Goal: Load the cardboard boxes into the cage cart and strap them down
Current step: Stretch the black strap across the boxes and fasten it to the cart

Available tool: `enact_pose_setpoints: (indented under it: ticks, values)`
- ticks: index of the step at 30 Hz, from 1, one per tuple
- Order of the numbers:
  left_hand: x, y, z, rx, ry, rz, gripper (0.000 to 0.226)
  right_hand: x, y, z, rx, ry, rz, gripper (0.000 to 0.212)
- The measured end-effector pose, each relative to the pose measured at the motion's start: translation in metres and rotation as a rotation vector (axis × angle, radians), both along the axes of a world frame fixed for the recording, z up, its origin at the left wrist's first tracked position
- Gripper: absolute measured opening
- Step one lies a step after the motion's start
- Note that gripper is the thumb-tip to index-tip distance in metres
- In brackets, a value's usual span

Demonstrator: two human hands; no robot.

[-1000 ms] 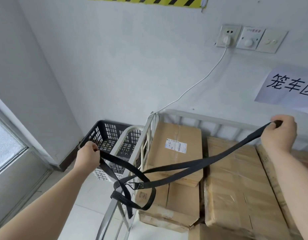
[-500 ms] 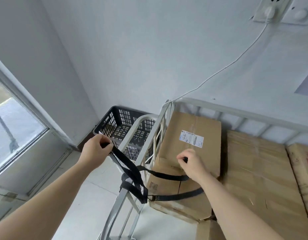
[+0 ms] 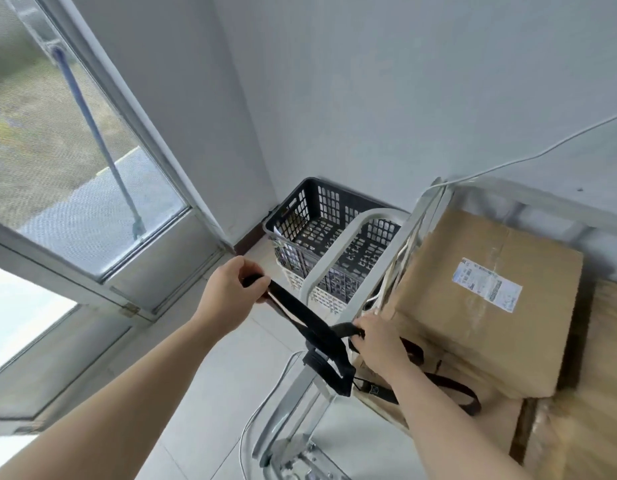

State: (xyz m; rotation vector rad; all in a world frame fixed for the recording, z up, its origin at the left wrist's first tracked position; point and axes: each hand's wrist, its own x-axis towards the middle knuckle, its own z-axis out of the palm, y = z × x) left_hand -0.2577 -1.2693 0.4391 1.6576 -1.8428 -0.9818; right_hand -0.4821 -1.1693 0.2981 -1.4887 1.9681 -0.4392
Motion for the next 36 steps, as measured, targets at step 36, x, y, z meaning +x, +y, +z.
enact_pose_setpoints:
  ticks: [36]
  values:
    - [-0.008, -0.124, 0.092, -0.453, 0.471, 0.582, 0.011, -0.177, 0.093, 0.147, -0.449, -0.199, -0.97, 0.027]
